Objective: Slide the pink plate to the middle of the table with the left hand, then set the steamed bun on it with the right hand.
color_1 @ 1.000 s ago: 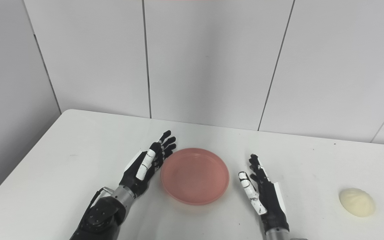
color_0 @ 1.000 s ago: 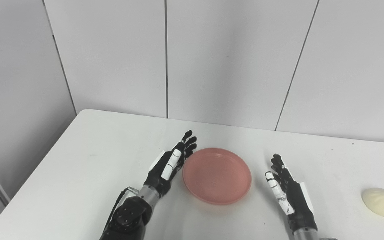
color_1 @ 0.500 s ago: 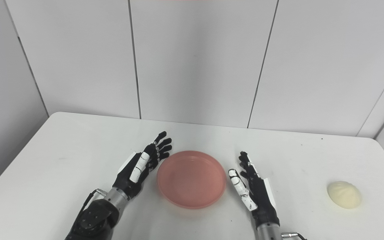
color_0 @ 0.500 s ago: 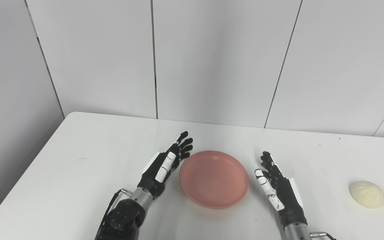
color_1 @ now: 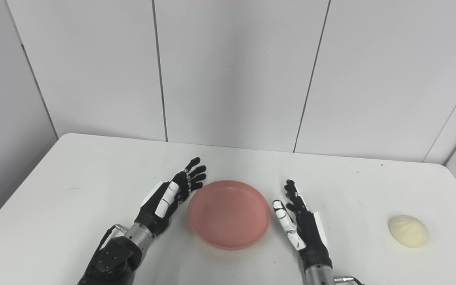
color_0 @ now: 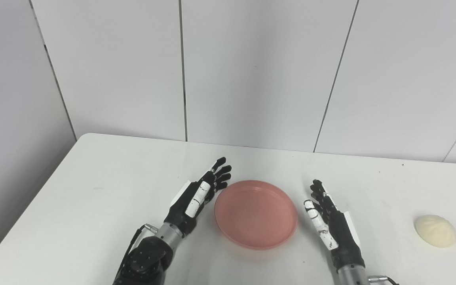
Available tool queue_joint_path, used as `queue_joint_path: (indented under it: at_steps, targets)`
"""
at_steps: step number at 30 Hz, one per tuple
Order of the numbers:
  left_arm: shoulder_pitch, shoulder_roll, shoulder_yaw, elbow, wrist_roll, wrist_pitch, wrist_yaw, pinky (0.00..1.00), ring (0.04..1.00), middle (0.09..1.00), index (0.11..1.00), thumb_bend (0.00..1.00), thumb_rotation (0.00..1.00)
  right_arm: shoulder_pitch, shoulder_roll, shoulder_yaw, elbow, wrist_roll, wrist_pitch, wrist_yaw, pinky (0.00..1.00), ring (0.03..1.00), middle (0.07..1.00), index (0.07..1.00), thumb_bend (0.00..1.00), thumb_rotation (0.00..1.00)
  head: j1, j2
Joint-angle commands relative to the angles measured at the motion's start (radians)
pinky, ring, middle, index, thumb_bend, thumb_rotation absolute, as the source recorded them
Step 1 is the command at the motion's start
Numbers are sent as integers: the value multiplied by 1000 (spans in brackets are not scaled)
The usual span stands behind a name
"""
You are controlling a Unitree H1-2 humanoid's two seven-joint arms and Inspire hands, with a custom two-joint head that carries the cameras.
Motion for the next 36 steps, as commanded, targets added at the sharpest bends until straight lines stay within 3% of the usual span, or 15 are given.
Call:
queue_joint_path:
  at_steps: [1, 5, 22, 36]
  targets:
    - [42, -17, -9, 40, 12, -35, 13, 939, 952, 964, 968, 723, 1000, -9, 8, 4, 6, 6, -13, -1, 911, 932, 930, 936, 523, 849, 0, 2]
    - [42, -22, -1, 27, 25, -38, 30, 967, 971, 982, 996, 661, 1000, -11, 6, 6, 8, 6, -16, -3, 914, 931, 928, 935, 519, 847, 0, 2]
    - [50, -24, -6, 22, 61, -83, 68, 993, 988, 997, 1000, 636, 1000, -10, 10, 6, 7, -12, -15, -16, 892, 918, 916, 924, 554, 854, -13, 6]
    - [90, -36, -12, -79, 89, 110, 87, 1000, 1000, 1000, 1000, 600, 1000, -13, 19, 3, 6, -11, -14, -20, 894, 920, 917, 925, 543, 862, -29, 13]
